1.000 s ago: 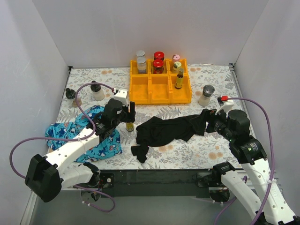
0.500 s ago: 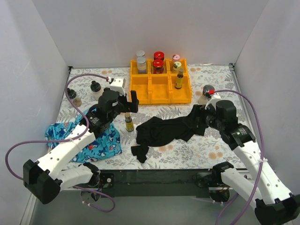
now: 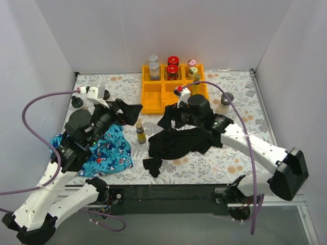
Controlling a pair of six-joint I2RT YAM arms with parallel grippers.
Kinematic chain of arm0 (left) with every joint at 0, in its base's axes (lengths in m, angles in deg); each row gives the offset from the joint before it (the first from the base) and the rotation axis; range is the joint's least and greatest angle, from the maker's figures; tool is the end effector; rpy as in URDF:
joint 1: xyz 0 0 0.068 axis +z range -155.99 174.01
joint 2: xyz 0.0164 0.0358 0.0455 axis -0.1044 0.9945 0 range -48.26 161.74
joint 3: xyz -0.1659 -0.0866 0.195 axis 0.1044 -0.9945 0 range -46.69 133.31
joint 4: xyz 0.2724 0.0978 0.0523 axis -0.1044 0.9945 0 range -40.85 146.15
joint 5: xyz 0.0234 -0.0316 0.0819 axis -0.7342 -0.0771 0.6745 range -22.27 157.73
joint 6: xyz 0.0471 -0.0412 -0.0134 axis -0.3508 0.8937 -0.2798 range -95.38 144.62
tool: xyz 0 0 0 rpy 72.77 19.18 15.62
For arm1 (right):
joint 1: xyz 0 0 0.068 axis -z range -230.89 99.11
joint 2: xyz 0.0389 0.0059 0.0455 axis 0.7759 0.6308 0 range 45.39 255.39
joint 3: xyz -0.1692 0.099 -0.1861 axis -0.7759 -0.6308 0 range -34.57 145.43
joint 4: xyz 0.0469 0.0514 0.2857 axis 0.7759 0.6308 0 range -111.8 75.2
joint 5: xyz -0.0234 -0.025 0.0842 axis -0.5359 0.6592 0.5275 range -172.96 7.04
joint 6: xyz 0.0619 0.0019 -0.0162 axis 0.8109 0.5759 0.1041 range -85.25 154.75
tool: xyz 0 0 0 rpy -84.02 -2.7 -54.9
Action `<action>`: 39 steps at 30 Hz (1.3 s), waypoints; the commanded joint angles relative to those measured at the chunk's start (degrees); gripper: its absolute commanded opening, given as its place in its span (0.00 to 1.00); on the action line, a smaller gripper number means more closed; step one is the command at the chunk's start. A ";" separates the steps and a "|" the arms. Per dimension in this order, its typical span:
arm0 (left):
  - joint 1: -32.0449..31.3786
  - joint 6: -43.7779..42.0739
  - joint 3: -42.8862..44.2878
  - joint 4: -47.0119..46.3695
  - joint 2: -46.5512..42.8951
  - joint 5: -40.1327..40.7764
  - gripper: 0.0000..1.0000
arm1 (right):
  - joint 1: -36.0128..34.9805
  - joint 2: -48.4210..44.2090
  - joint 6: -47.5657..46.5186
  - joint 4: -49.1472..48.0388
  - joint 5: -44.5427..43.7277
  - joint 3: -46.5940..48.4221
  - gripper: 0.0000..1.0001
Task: Organize the condiment bottles
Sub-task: Pick up the bottle from the center of the board.
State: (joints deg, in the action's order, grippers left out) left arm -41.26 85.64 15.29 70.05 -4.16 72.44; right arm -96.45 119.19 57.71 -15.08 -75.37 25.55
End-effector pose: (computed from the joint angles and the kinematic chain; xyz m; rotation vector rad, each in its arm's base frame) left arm 0.1683 -0.1140 0.4318 -0.4610 1.7079 -1.2005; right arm 0.2391 0.2532 0.3137 -0.4907 1.9771 0.9079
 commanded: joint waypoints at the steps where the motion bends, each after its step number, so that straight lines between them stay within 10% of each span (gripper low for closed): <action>1: 0.20 3.06 1.83 5.71 -4.71 3.18 0.98 | -3.30 8.87 -2.30 -10.32 -1.88 8.16 0.82; 29: 0.20 2.09 -0.19 9.77 -15.71 16.03 0.98 | -14.91 34.74 -8.72 1.45 -21.75 27.77 0.64; 39: 0.20 1.83 -2.47 8.89 -14.30 15.42 0.98 | -15.00 30.62 -7.76 1.45 -21.74 25.14 0.01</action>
State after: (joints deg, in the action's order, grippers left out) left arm -41.26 88.50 13.98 79.13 -19.85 87.11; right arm -111.07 154.40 49.51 -12.76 -96.37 51.73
